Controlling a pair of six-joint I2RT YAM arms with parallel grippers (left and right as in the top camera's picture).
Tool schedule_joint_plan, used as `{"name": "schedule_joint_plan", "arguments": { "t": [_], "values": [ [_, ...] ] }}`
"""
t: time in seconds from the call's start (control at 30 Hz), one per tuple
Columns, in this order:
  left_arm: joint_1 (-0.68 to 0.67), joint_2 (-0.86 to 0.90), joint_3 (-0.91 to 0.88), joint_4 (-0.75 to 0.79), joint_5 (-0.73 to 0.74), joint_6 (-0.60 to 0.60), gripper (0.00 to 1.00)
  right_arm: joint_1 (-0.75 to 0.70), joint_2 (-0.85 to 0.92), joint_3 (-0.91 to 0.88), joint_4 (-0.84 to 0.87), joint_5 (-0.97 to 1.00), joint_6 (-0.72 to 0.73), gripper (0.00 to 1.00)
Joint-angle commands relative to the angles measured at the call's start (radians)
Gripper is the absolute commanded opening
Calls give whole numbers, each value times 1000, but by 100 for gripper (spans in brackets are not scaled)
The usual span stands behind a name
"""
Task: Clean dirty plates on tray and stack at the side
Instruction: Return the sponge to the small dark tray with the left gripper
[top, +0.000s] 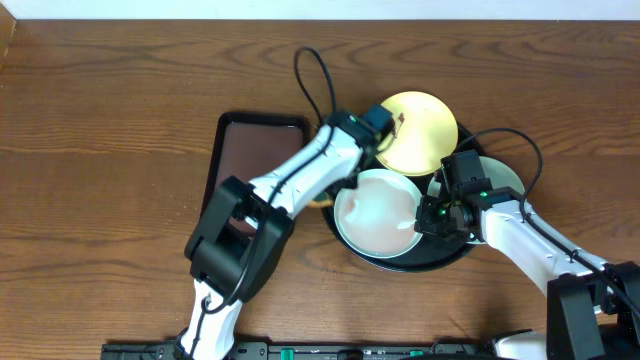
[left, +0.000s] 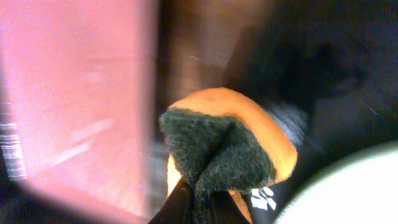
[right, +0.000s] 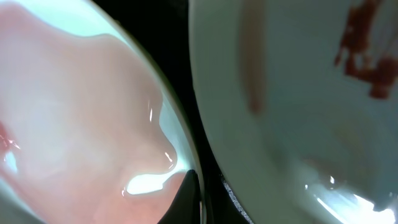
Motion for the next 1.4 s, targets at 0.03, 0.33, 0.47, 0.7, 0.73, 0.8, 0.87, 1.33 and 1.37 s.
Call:
{"name": "schedule_joint_plan", "arguments": {
  "t": [0.03, 0.33, 0.47, 0.7, 0.73, 0.8, 0.87, 1.33, 1.37],
  "values": [
    [21, 11, 136, -80, -99, -17, 7, -10, 35, -42, -41, 131, -12, 1],
    [171, -143, 187, -180, 85, 19, 7, -10, 35, -42, -32, 130, -59, 1],
    [285, -173, 183, -182, 108, 167, 7, -10, 35, -42, -25, 129, -120, 1],
    [422, -163, -27, -47, 127, 247, 8, -10, 35, -42, -10, 129, -174, 1],
    [434, -163, -61, -16, 150, 259, 9, -10, 35, -42, -6, 130, -175, 1],
    [458, -163, -118, 42, 230, 296, 13, -10, 35, -42, 0, 129, -186, 1],
    [478, -163, -145, 68, 274, 302, 17, -10, 35, -42, 5, 129, -202, 1],
    [512, -435, -88, 5, 457, 301, 67, -10, 35, -42, 65, 126, -274, 16],
    [512, -459, -88, 2, 457, 301, 70, -10, 35, -42, 73, 122, -265, 13]
  ]
}}
